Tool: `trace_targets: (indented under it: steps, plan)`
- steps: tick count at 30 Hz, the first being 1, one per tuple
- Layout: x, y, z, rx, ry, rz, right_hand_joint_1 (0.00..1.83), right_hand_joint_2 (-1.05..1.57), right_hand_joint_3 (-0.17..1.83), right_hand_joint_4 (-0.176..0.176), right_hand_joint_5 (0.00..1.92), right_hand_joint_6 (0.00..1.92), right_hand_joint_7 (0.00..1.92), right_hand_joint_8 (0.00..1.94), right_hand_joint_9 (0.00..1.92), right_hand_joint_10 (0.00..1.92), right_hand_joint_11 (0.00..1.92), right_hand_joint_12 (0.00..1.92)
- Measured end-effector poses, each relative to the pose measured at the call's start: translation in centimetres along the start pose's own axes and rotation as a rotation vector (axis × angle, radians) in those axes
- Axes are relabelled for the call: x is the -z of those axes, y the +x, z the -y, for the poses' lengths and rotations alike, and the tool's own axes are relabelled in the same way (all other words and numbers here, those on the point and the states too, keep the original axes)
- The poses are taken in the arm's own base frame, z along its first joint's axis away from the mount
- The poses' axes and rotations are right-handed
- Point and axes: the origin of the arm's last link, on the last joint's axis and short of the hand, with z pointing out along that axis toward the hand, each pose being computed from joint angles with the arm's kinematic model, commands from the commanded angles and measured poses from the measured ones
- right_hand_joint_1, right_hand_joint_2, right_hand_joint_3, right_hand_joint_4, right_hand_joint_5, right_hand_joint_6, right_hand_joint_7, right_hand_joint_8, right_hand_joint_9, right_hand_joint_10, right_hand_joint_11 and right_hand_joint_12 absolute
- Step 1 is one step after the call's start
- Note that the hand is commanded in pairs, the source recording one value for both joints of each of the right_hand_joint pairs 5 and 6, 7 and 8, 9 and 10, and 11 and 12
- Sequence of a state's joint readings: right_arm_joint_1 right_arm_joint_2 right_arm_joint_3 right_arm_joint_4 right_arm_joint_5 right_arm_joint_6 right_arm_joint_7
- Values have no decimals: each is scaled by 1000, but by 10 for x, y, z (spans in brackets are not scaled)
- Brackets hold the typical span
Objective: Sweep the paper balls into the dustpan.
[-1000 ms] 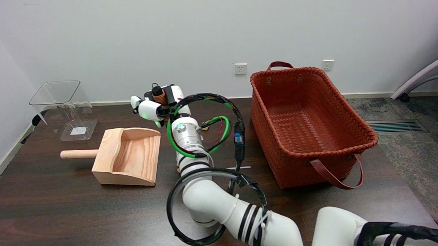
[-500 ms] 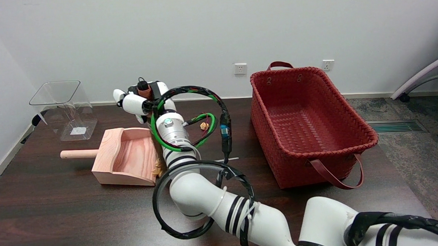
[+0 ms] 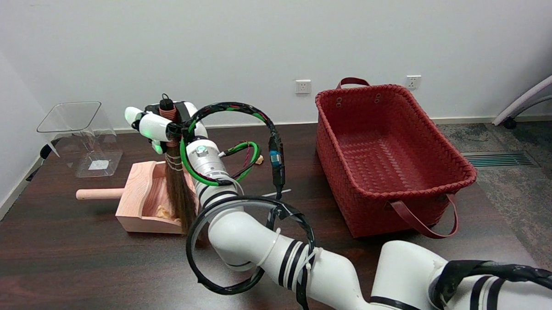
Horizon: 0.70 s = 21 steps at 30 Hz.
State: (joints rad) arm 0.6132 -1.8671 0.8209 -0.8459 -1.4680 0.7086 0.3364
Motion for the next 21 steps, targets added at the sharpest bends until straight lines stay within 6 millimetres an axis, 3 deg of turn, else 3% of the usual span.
trace_targets:
  steps: [10, 21]
  plan:
    - [-5, -3, 8, -7, 21, 29, 1283, 1185, 511, 0, 1920, 1920, 1920, 1920, 1920, 1920, 1920, 1920]
    - [-10, -1, 27, 129, 95, 50, 1298, 1189, 527, 0, 1920, 1920, 1920, 1920, 1920, 1920, 1920, 1920]
